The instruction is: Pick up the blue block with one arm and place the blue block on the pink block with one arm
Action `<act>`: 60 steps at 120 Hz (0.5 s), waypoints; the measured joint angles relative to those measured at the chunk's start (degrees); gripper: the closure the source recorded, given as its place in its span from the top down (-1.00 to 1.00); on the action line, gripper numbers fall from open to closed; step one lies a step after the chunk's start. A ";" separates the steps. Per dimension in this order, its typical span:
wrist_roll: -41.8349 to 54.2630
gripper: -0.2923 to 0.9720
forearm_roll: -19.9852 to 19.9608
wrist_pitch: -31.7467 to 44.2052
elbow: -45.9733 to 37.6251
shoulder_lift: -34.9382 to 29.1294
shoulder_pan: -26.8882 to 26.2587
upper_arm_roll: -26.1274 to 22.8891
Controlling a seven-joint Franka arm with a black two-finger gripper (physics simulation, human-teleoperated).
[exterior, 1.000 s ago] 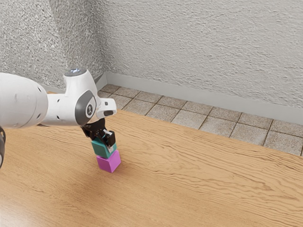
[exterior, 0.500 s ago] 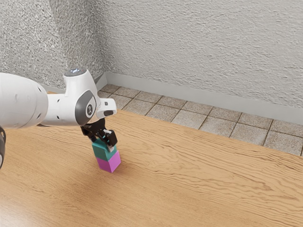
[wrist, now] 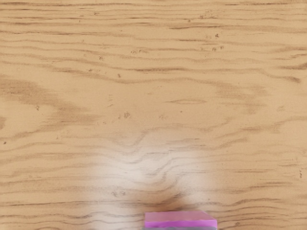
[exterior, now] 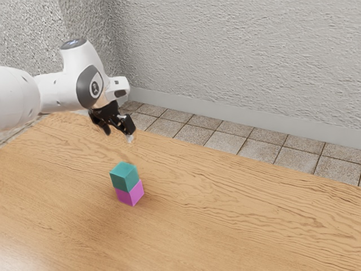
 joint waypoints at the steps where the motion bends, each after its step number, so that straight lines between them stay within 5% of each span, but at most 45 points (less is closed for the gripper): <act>1: 0.04 0.53 0.03 -0.65 0.52 0.13 -0.05 0.22; 17: 0.57 0.53 0.71 -8.37 4.59 1.76 -2.42 2.26; 35: 1.04 0.53 3.99 -13.47 6.79 1.83 -13.24 13.63; 60: 1.53 0.54 5.52 -17.21 7.24 1.86 -14.67 15.37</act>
